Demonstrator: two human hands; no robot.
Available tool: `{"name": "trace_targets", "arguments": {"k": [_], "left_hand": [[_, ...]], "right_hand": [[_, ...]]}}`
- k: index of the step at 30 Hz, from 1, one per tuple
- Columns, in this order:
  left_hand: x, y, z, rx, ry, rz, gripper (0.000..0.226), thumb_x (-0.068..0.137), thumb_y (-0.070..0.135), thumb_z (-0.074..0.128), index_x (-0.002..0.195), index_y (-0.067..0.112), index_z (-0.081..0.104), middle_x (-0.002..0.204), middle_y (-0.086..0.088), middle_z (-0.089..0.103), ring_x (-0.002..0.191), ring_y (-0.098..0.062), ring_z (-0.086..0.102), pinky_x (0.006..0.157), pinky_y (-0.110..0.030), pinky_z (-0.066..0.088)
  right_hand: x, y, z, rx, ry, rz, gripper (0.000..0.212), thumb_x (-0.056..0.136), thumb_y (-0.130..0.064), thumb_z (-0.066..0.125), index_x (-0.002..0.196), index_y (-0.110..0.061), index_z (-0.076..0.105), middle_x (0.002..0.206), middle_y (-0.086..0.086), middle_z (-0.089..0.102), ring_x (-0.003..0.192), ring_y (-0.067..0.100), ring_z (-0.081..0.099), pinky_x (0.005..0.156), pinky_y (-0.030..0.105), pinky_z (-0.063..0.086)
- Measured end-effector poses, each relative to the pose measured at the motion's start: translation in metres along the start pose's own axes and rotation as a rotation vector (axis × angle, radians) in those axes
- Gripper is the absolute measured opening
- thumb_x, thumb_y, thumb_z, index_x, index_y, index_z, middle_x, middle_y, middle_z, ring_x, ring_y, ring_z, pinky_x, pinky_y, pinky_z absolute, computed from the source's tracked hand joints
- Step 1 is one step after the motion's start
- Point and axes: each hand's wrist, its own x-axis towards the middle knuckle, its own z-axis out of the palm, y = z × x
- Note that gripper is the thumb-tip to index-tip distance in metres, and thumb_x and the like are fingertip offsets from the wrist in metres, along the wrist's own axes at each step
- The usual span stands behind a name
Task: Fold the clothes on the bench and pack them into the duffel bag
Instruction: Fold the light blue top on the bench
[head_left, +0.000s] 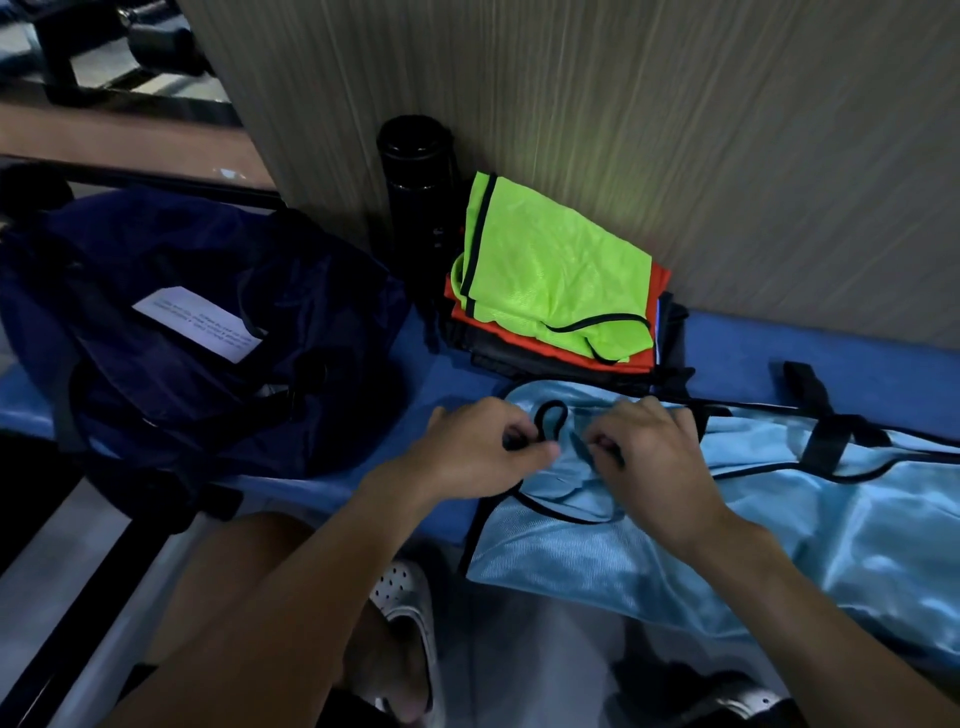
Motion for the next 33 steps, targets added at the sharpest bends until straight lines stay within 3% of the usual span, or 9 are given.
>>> {"name": "trace_targets", "arguments": {"k": [4, 8, 10, 13, 17, 19, 24, 27, 33], "left_hand": [[0.010, 0.008, 0.010, -0.050, 0.131, -0.061, 0.056, 0.084, 0.072, 0.056, 0.076, 0.019, 0.070, 0.064, 0.011, 0.065, 0.070, -0.004, 0.061, 0.103, -0.050, 0.039], [0.013, 0.006, 0.023, -0.006, 0.105, 0.060, 0.038, 0.092, 0.041, 0.067, 0.063, 0.019, 0.053, 0.055, 0.008, 0.048, 0.059, -0.012, 0.049, 0.089, -0.042, 0.039], [0.009, 0.005, 0.026, -0.147, 0.066, 0.122, 0.006, 0.095, 0.028, 0.065, 0.090, 0.027, 0.068, 0.068, 0.005, 0.060, 0.071, -0.016, 0.056, 0.082, -0.039, 0.042], [0.003, 0.003, 0.023, -0.225, 0.006, 0.170, 0.040, 0.100, 0.023, 0.058, 0.140, 0.029, 0.055, 0.130, 0.012, 0.064, 0.123, -0.007, 0.057, 0.108, -0.036, 0.045], [0.001, -0.002, 0.017, -0.235, -0.011, 0.191, 0.033, 0.101, 0.017, 0.054, 0.129, 0.031, 0.064, 0.114, 0.010, 0.070, 0.092, -0.009, 0.066, 0.082, -0.038, 0.057], [0.000, -0.005, 0.014, -0.187, -0.016, 0.163, 0.026, 0.098, 0.022, 0.060, 0.121, 0.030, 0.067, 0.104, 0.015, 0.066, 0.090, -0.006, 0.063, 0.084, -0.039, 0.055], [0.007, -0.003, 0.005, -0.229, 0.160, 0.089, 0.014, 0.096, 0.043, 0.056, 0.096, 0.033, 0.067, 0.102, 0.015, 0.054, 0.100, -0.002, 0.054, 0.092, -0.030, 0.044], [0.016, -0.006, 0.005, -0.176, 0.195, 0.035, 0.023, 0.098, 0.035, 0.056, 0.119, 0.027, 0.061, 0.116, 0.009, 0.053, 0.108, -0.008, 0.054, 0.096, -0.033, 0.045], [0.030, -0.010, 0.015, -0.124, 0.265, -0.096, 0.042, 0.092, 0.033, 0.068, 0.130, 0.018, 0.058, 0.112, 0.001, 0.066, 0.111, -0.022, 0.061, 0.103, -0.048, 0.045]], "right_hand": [[-0.005, 0.001, -0.001, 0.042, -0.063, -0.131, 0.015, 0.077, -0.013, 0.070, 0.083, -0.024, 0.062, 0.093, -0.013, 0.057, 0.093, 0.014, 0.053, 0.081, 0.037, 0.037], [-0.003, 0.008, 0.002, 0.173, 0.008, -0.067, 0.017, 0.086, -0.010, 0.066, 0.101, -0.016, 0.062, 0.096, -0.004, 0.063, 0.084, 0.020, 0.062, 0.078, 0.043, 0.049], [0.001, 0.011, 0.002, 0.224, 0.050, -0.023, 0.031, 0.091, -0.012, 0.062, 0.122, -0.016, 0.058, 0.107, -0.001, 0.063, 0.089, 0.021, 0.061, 0.081, 0.043, 0.050], [0.005, 0.015, -0.002, 0.135, -0.065, -0.008, 0.060, 0.093, -0.025, 0.061, 0.148, -0.026, 0.036, 0.121, -0.013, 0.054, 0.104, 0.016, 0.048, 0.091, 0.037, 0.036], [0.004, 0.011, -0.003, 0.126, -0.061, -0.050, 0.020, 0.083, -0.017, 0.072, 0.093, -0.028, 0.059, 0.083, -0.023, 0.048, 0.086, 0.017, 0.046, 0.073, 0.034, 0.026], [0.004, 0.008, -0.004, 0.125, 0.002, -0.086, 0.037, 0.074, -0.011, 0.076, 0.078, -0.030, 0.045, 0.073, -0.023, 0.037, 0.079, 0.014, 0.041, 0.070, 0.032, 0.023], [-0.007, 0.012, -0.009, 0.015, -0.067, -0.200, 0.020, 0.070, -0.030, 0.067, 0.089, -0.025, 0.068, 0.089, -0.017, 0.055, 0.095, 0.015, 0.044, 0.076, 0.032, 0.020], [-0.007, 0.015, -0.011, 0.118, -0.178, -0.173, 0.044, 0.074, -0.036, 0.040, 0.098, -0.022, 0.074, 0.099, -0.022, 0.060, 0.106, 0.011, 0.044, 0.088, 0.032, 0.024], [0.000, 0.016, -0.004, 0.323, -0.126, -0.102, 0.042, 0.091, 0.005, 0.051, 0.122, -0.019, 0.066, 0.121, -0.007, 0.063, 0.110, 0.013, 0.061, 0.096, 0.034, 0.050]]}}
